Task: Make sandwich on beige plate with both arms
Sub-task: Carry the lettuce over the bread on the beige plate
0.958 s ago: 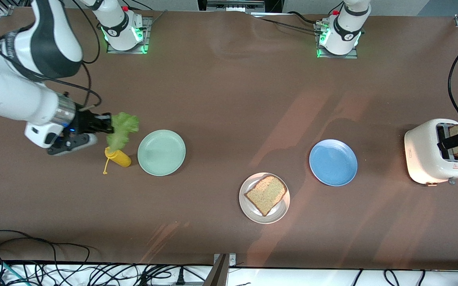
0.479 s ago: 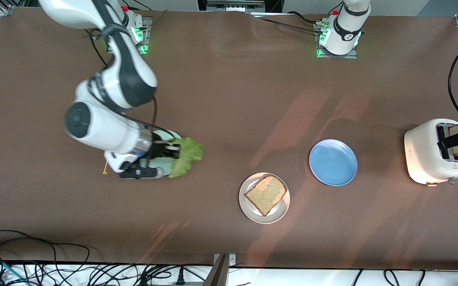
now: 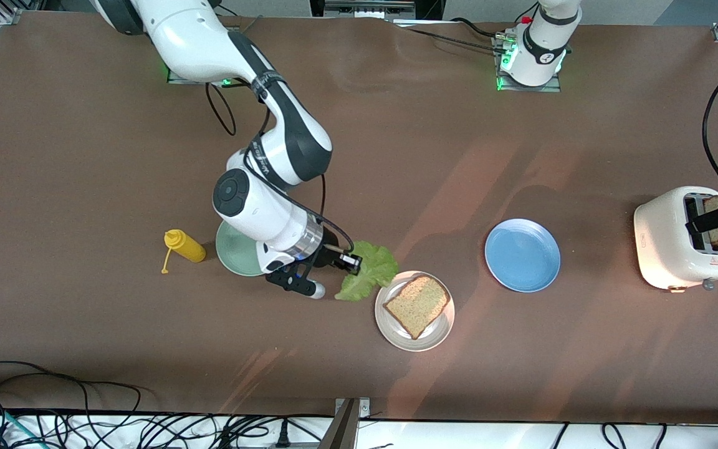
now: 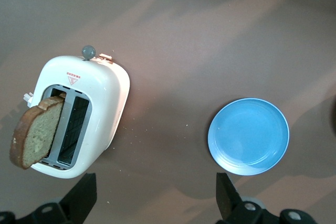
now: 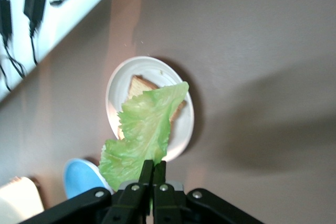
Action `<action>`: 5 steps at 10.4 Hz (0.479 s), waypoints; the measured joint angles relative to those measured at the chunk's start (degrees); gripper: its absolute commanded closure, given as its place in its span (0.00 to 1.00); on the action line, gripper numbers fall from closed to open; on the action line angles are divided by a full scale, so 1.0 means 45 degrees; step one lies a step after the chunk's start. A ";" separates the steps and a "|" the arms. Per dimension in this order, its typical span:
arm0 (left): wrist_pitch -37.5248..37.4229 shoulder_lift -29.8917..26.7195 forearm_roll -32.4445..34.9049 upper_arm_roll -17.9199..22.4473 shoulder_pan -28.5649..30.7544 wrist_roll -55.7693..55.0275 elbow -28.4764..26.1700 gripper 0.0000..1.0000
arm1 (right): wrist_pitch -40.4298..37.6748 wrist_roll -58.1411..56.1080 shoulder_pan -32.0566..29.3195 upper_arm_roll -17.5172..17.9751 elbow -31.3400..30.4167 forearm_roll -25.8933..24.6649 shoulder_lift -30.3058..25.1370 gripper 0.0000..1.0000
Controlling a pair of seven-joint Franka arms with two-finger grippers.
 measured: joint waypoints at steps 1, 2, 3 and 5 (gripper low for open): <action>0.0000 -0.0004 0.0000 0.0001 0.0000 0.0000 -0.0006 0.00 | 0.0914 0.0580 0.0161 -0.0002 0.0058 0.0291 0.0321 1.00; 0.0000 -0.0005 0.0000 0.0001 0.0001 0.0000 -0.0012 0.00 | 0.1640 0.1087 0.0349 -0.0002 0.0206 0.0418 0.0666 1.00; 0.0000 -0.0008 0.0000 0.0000 0.0001 0.0000 -0.0019 0.00 | 0.2246 0.1683 0.0568 -0.0005 0.0467 0.0450 0.1080 1.00; 0.0000 -0.0011 0.0000 0.0000 0.0001 0.0000 -0.0029 0.00 | 0.3504 0.2745 0.0943 -0.0009 0.0800 0.0479 0.1719 1.00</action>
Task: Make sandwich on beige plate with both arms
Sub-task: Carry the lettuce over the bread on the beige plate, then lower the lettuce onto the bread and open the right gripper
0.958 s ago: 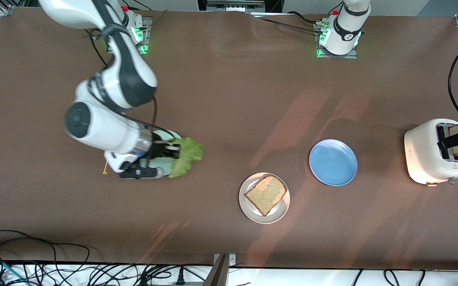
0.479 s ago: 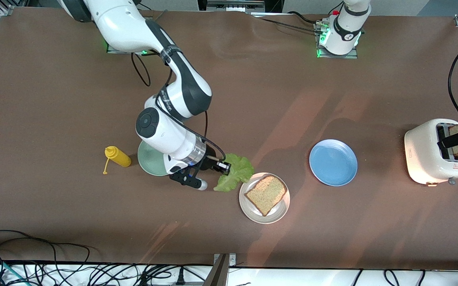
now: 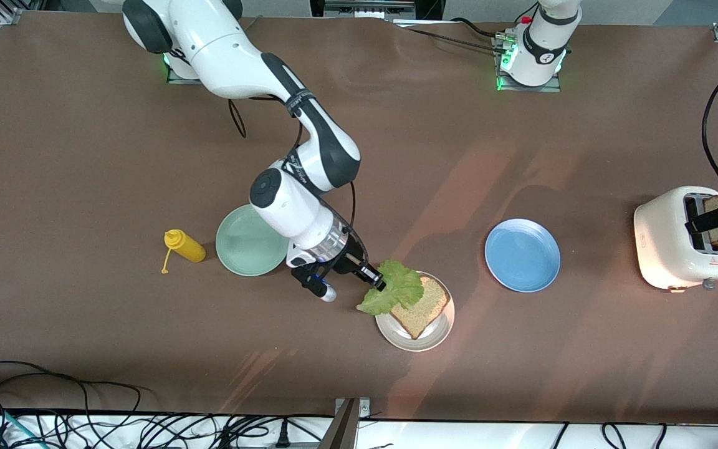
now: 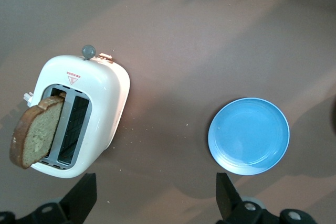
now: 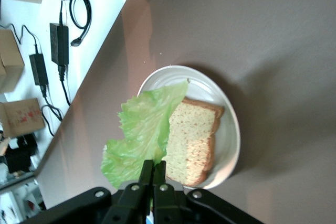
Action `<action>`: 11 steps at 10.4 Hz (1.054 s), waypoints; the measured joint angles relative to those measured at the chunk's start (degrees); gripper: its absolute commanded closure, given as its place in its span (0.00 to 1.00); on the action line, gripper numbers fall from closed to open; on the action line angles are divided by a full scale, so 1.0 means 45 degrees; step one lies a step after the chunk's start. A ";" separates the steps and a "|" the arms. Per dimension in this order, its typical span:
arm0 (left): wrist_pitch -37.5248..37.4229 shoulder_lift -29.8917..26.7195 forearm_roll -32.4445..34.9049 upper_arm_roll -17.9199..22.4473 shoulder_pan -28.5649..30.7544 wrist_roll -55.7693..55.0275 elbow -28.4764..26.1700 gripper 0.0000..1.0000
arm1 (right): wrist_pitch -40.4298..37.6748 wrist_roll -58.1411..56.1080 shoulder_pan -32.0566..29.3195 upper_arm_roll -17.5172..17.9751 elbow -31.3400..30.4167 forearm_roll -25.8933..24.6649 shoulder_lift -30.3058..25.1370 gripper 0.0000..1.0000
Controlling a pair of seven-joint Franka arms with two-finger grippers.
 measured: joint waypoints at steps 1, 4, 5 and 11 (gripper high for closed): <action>0.0000 -0.0001 0.0000 0.0000 0.0000 0.0000 -0.0003 0.00 | 0.0534 0.0345 0.0192 -0.0008 0.0093 0.0001 0.0291 1.00; 0.0000 -0.0009 0.0000 0.0000 0.0001 0.0000 -0.0009 0.00 | 0.1432 0.0795 0.0421 -0.0020 0.0261 0.0009 0.0868 1.00; 0.0000 -0.0014 0.0000 0.0000 0.0001 0.0000 -0.0009 0.00 | 0.1655 0.0922 0.0438 -0.0020 0.0316 0.0025 0.1009 1.00; 0.0000 -0.0078 0.0000 0.0000 0.0002 0.0000 -0.0009 0.00 | 0.2513 0.1538 0.0643 -0.0019 0.1082 0.0031 0.1994 1.00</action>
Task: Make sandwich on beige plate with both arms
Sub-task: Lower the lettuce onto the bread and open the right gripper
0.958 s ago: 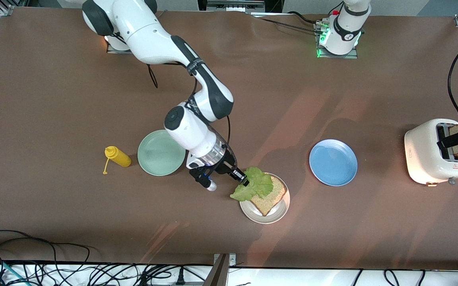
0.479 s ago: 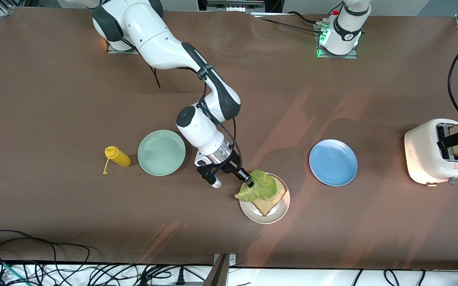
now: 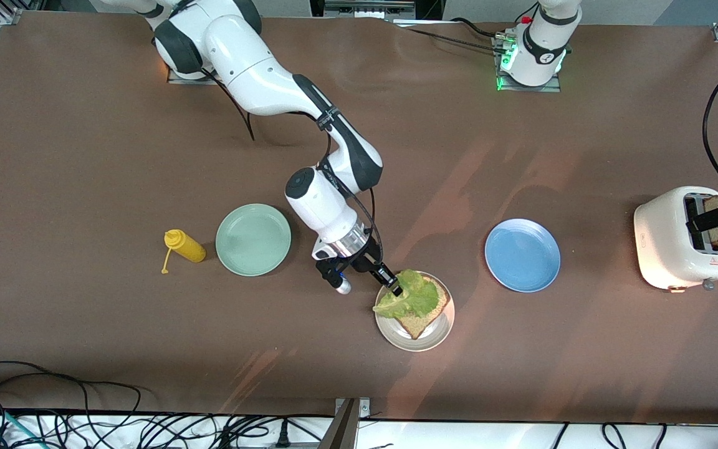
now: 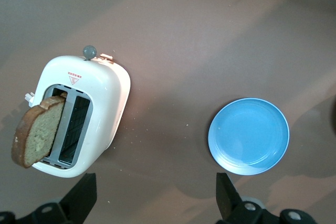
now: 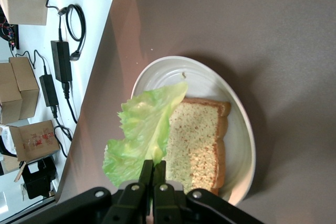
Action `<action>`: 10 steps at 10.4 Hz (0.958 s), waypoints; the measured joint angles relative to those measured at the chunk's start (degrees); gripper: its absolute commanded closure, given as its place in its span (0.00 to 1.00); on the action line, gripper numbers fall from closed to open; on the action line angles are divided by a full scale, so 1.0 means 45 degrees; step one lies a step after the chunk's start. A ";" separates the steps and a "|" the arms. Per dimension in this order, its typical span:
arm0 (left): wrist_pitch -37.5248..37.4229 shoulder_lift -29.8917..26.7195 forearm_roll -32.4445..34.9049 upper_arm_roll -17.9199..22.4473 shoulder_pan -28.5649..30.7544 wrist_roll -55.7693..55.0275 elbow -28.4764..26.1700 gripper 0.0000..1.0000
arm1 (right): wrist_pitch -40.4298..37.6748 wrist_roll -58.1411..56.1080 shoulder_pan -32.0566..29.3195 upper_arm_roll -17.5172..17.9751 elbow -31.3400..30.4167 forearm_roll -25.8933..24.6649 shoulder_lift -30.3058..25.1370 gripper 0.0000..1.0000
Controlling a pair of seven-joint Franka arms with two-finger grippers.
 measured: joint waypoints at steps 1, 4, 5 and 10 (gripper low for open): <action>0.0000 -0.0012 0.0000 0.0000 0.0000 0.0000 0.0000 0.00 | 0.0155 0.0010 0.0003 0.0000 0.0027 0.0001 0.0094 1.00; -0.0021 -0.0028 0.0000 0.0000 0.0001 0.0000 -0.0003 0.00 | 0.0700 0.0012 0.0107 0.0001 0.0111 0.0001 0.0526 1.00; -0.0025 -0.0029 0.0000 0.0000 0.0001 0.0000 -0.0007 0.00 | 0.0857 0.0012 0.0132 0.0001 0.0117 0.0001 0.0627 1.00; -0.0030 -0.0030 0.0000 0.0000 0.0002 0.0000 -0.0051 0.00 | 0.1144 -0.0970 0.0149 -0.0067 0.0163 -0.0011 0.0829 0.00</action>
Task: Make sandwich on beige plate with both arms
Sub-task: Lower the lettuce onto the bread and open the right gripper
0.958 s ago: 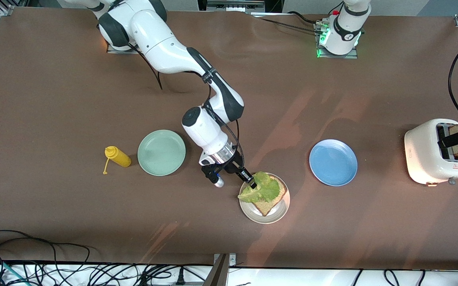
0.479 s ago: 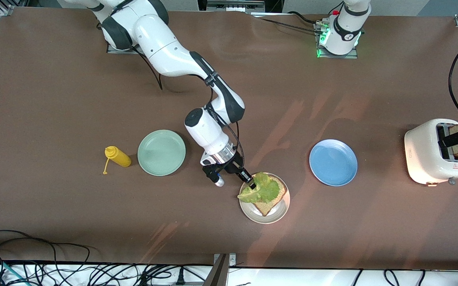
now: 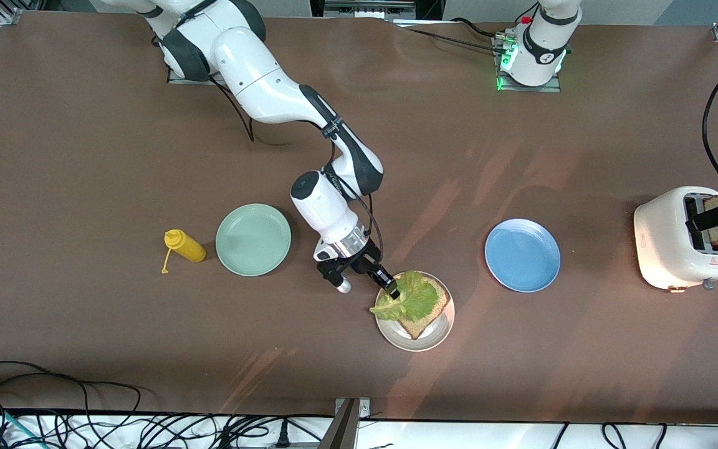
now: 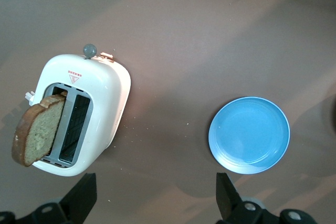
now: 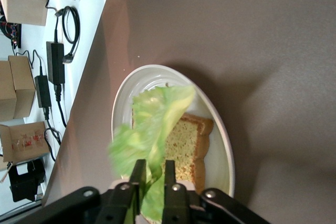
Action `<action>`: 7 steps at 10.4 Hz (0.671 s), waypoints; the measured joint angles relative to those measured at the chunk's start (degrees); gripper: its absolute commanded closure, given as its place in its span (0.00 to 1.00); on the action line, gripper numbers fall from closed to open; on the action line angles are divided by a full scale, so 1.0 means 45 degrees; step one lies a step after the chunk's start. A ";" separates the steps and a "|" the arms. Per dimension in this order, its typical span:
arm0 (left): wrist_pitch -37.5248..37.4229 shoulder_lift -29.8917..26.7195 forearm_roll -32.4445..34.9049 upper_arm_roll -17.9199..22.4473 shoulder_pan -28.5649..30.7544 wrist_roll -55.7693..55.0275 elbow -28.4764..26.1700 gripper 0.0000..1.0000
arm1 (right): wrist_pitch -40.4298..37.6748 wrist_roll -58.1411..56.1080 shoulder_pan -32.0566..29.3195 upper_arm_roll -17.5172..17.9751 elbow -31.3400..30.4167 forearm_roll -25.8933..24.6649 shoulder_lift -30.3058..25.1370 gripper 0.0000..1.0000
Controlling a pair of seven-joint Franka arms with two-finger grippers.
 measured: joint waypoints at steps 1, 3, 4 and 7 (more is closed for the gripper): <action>0.0000 -0.0003 0.0000 0.0000 0.0000 0.0000 0.0000 0.00 | 0.0001 -0.0193 0.0005 0.0000 0.0012 0.0000 0.0000 0.00; 0.0000 -0.0023 0.0000 0.0000 0.0000 0.0000 0.0000 0.00 | 0.0001 -0.0313 0.0014 0.0000 0.0037 0.0000 0.0002 0.00; 0.0000 -0.0024 0.0000 -0.0001 0.0000 0.0000 0.0000 0.00 | 0.0001 -0.0327 0.0019 0.0000 0.0040 0.0000 0.0003 0.00; 0.0001 -0.0029 0.0000 -0.0013 0.0000 0.0000 0.0001 0.00 | 0.0001 -0.0304 0.0051 0.0018 0.0085 0.0001 0.0006 0.00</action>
